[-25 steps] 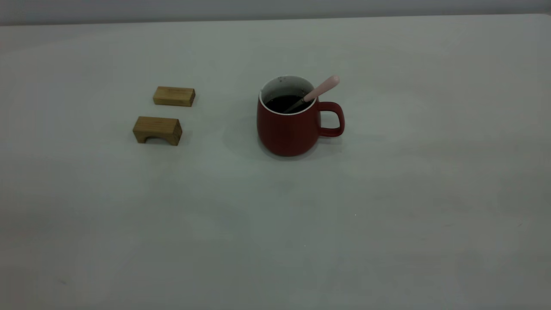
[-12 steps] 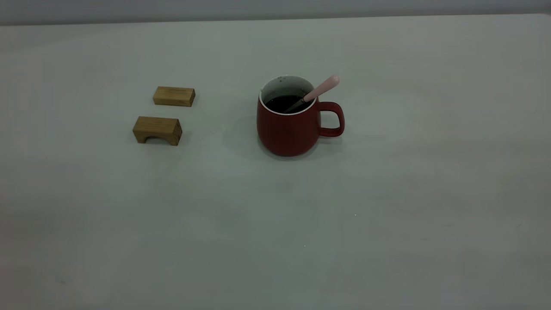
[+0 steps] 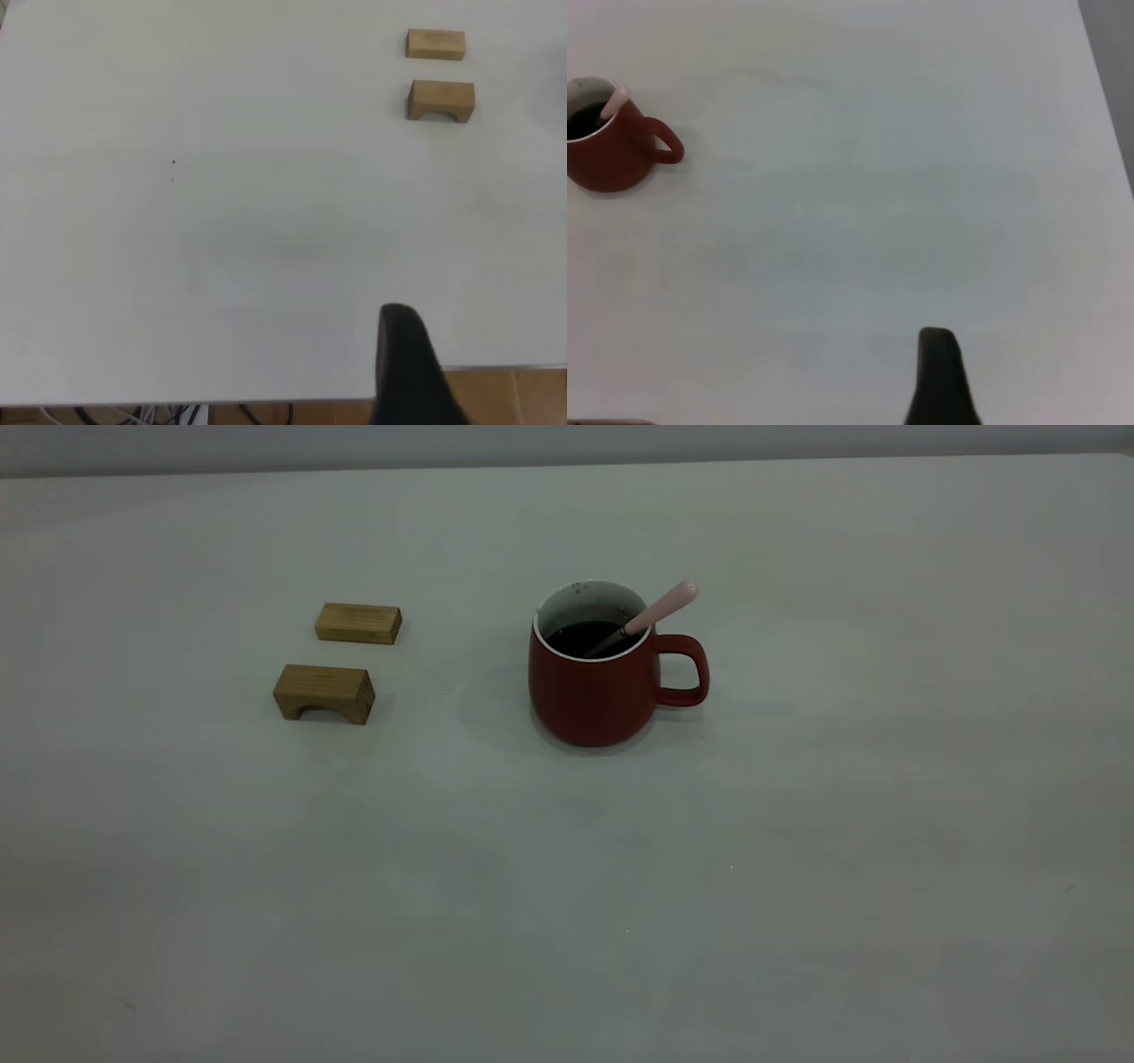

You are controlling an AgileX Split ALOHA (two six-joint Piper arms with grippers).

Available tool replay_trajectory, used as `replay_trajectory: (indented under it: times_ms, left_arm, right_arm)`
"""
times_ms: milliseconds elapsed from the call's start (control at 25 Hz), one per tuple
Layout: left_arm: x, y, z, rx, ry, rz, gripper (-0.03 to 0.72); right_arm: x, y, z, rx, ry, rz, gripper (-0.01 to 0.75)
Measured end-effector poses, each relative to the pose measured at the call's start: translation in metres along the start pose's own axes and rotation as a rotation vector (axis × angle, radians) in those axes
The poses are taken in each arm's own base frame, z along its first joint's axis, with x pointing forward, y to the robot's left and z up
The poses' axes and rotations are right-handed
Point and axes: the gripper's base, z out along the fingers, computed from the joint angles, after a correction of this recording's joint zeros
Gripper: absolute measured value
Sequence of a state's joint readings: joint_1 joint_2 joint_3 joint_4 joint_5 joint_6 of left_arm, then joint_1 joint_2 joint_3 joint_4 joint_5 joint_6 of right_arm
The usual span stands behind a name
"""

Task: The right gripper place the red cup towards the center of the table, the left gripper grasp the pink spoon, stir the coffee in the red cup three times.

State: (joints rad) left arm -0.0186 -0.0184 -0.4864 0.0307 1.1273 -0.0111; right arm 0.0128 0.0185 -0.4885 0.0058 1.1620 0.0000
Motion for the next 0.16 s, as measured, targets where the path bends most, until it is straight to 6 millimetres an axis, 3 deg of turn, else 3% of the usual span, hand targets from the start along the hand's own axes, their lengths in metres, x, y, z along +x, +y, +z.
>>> replay_trajectory:
  times_ms: [160]
  left_arm:
    - [0.0,0.0,0.0,0.0,0.0,0.0,0.492]
  right_arm:
    - [0.0,0.0,0.0,0.0,0.0,0.0,0.591]
